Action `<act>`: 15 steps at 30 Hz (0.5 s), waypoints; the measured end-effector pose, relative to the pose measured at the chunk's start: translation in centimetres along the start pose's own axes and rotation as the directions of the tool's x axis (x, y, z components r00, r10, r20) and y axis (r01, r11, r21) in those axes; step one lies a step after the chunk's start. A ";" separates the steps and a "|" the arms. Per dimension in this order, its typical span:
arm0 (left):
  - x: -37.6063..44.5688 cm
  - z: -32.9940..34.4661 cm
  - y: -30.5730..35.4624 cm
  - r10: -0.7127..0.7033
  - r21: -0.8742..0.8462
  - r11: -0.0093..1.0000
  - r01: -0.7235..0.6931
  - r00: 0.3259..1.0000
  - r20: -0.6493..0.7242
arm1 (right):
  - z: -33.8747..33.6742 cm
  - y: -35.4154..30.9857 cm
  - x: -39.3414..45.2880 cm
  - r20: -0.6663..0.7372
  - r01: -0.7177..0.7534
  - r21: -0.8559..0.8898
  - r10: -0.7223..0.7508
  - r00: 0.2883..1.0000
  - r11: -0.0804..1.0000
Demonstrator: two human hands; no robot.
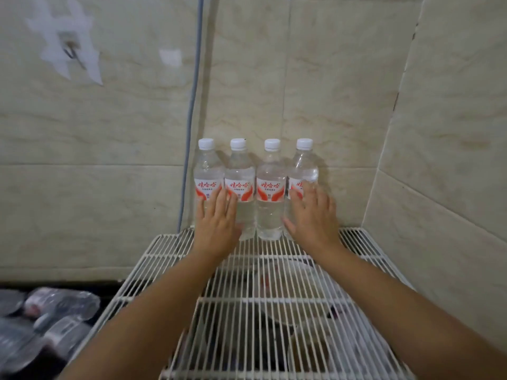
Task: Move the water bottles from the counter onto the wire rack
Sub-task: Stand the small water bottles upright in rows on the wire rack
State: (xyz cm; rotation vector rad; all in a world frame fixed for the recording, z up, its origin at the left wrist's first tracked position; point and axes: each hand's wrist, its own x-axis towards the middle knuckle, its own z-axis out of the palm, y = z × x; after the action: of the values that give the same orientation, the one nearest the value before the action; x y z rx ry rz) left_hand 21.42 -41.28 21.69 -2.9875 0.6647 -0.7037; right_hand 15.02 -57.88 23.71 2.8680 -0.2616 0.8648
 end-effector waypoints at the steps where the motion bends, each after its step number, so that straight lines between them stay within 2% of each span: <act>1: -0.7 -0.6 -1.5 -0.045 -0.011 0.999 0.044 0.999 -0.009 | -0.9 -1.0 0.2 0.031 0.048 0.028 -0.049 0.998 0.998; 2: -1.5 -1.3 -3.0 -0.090 -0.019 0.996 0.089 0.996 -0.015 | -1.6 -2.1 0.3 0.060 0.103 0.081 -0.108 0.992 0.991; 6: -5.6 -3.4 -10.0 -0.266 -0.001 0.964 0.266 0.963 -0.036 | -2.8 -8.3 0.1 0.002 0.223 0.128 -0.225 0.974 0.966; 11: -13.3 -4.2 -20.4 -0.394 0.022 0.918 0.395 0.918 -0.040 | -4.3 -20.8 -1.6 -0.047 0.404 0.170 -0.402 0.914 0.899; 13: -17.0 -4.3 -24.5 -0.458 0.042 0.888 0.458 0.889 0.006 | -5.2 -26.6 -2.8 -0.054 0.431 0.233 -0.431 0.901 0.872; 15: -21.0 -4.0 -28.5 -0.510 0.047 0.860 0.509 0.859 0.034 | -5.4 -32.5 -3.9 -0.002 0.421 0.296 -0.441 0.898 0.857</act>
State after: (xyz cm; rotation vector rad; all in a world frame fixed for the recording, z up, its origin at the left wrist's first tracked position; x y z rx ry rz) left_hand 14.20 -6.49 19.13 -3.1465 -0.1653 -0.6386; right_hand 15.53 -24.70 23.45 3.0258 0.5356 0.7682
